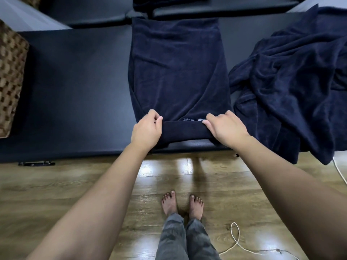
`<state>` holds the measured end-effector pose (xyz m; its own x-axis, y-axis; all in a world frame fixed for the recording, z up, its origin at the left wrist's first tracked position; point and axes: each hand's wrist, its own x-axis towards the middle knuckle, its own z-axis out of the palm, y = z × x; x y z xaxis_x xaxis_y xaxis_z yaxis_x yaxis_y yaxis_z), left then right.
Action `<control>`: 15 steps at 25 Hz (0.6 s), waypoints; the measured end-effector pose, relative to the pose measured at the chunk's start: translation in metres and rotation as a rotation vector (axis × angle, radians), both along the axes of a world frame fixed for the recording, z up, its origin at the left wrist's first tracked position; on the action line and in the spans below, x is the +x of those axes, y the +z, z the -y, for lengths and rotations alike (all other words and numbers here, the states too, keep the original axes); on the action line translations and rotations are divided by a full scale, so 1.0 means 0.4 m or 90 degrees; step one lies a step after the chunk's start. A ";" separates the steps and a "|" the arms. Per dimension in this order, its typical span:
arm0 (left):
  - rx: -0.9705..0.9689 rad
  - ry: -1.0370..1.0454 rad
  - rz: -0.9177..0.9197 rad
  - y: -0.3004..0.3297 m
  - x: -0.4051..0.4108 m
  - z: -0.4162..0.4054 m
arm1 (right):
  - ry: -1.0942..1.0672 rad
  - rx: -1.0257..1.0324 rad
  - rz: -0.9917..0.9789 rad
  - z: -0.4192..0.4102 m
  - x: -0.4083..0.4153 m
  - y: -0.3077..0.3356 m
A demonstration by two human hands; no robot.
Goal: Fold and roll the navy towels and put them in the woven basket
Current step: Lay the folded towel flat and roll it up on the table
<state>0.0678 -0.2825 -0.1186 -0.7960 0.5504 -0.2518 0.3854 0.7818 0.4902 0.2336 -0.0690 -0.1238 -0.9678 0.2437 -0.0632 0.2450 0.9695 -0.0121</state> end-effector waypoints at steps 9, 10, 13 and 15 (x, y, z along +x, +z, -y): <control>0.153 0.132 -0.291 -0.079 0.134 0.028 | -0.090 0.107 -0.084 0.010 -0.029 -0.040; 0.183 0.147 -0.269 -0.088 0.154 0.029 | -0.102 0.120 -0.103 0.019 -0.028 -0.045; 0.271 0.286 -0.112 -0.083 0.183 0.013 | -0.124 0.158 -0.181 0.045 -0.022 -0.054; 0.311 0.353 -0.044 -0.065 0.176 -0.005 | -0.096 0.151 -0.238 0.056 -0.005 -0.063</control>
<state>0.1382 -0.2807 -0.1445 -0.9948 0.0994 -0.0201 0.0402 0.5691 0.8213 0.2318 -0.0914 -0.1491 -0.8662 0.3494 0.3572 0.4049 0.9097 0.0920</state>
